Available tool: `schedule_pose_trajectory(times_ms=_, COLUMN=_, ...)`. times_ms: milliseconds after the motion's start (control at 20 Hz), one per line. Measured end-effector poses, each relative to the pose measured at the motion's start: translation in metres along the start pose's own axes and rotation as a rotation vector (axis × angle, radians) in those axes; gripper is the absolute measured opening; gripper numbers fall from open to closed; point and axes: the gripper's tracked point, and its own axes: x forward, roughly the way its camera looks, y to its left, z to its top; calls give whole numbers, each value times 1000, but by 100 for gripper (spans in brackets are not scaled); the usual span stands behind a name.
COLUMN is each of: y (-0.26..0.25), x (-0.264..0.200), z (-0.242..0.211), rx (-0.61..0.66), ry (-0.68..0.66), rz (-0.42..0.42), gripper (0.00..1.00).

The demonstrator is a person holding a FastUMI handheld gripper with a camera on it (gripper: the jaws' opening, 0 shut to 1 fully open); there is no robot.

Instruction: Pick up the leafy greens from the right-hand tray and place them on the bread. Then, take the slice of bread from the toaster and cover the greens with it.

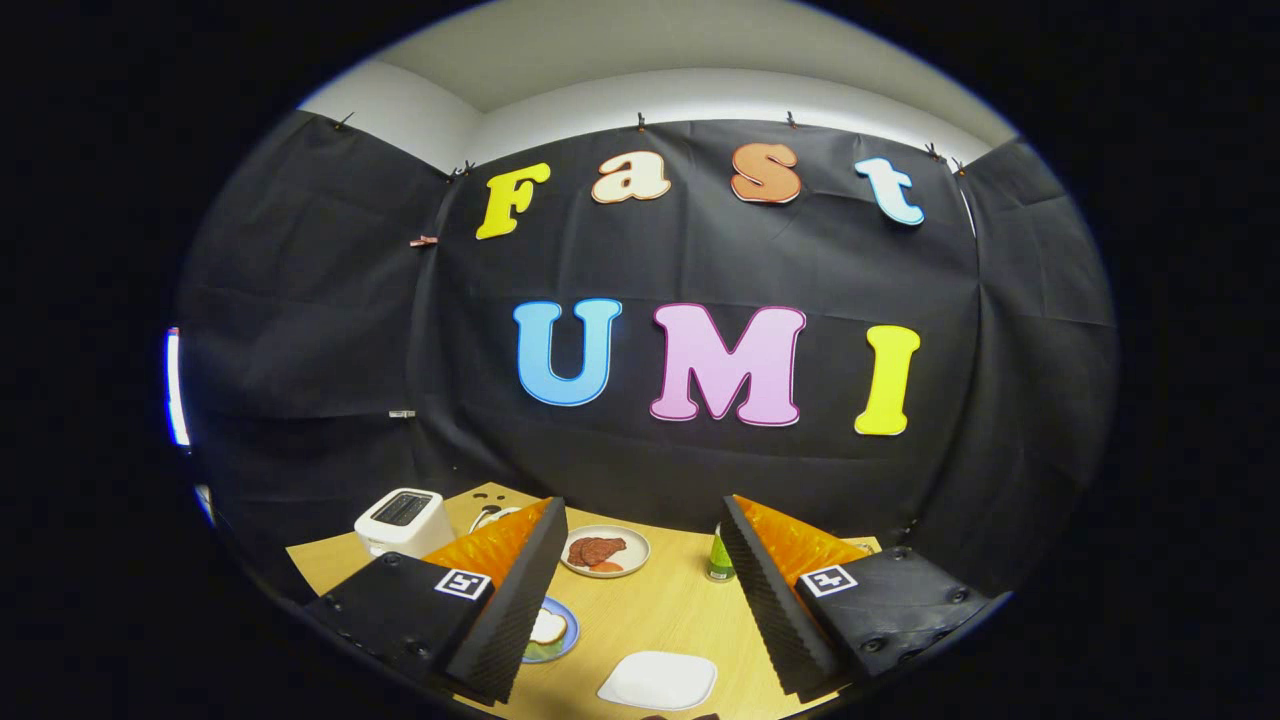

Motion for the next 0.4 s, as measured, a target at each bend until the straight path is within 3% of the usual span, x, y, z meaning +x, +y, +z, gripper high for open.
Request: schedule_pose_trajectory(times_ms=400, y=13, x=4, z=6, rx=-3, ry=11, rz=19, gripper=96)
